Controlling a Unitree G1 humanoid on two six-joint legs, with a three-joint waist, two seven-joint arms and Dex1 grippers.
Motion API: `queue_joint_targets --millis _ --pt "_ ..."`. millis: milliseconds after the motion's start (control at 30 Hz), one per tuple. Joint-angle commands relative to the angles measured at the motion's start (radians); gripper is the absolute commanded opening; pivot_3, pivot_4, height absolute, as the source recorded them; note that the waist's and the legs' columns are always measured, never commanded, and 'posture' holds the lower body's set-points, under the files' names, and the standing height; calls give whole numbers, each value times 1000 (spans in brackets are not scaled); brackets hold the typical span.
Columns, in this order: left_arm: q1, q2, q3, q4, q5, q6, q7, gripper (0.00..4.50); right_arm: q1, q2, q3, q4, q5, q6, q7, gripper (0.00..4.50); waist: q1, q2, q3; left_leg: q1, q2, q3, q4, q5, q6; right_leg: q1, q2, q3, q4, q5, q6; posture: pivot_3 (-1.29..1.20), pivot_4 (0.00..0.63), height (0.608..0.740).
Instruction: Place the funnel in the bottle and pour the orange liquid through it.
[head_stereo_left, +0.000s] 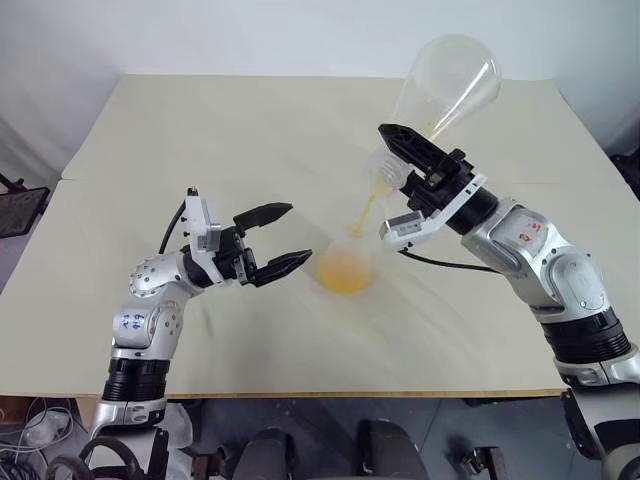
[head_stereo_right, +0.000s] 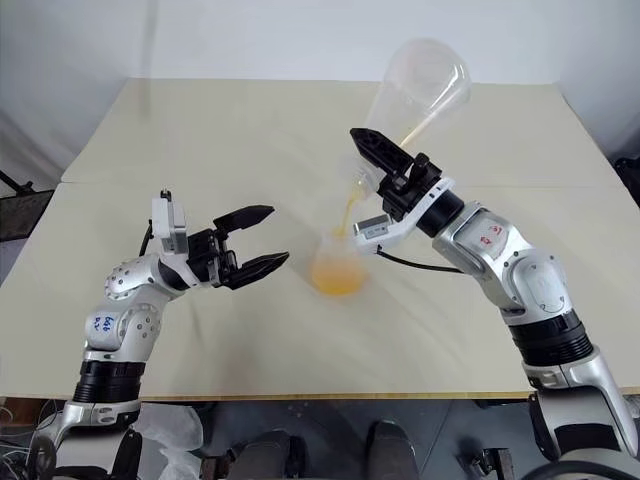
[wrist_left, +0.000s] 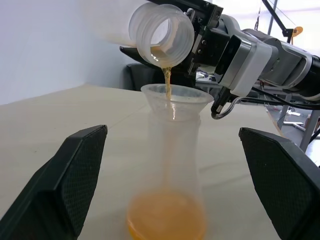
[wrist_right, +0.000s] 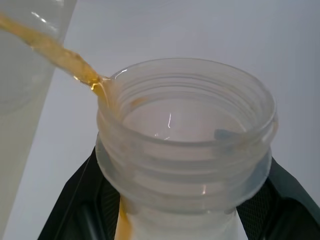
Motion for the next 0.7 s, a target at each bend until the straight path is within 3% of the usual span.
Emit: queue_joint_targets --millis 33,700 --pt "6 0 8 -9 1 -17 0 4500 -28 -19 -27 -13 0 1 -29 2551 0 0 0 0 0 0 0 0 0 0 0 0 0 0 0 0 150 740" --pt "1 -13 5 -4 5 -25 7 4500 -37 -19 -23 -23 -4 2 -58 2551 0 0 0 0 0 0 0 0 0 0 0 0 0 0 0 0 150 740"
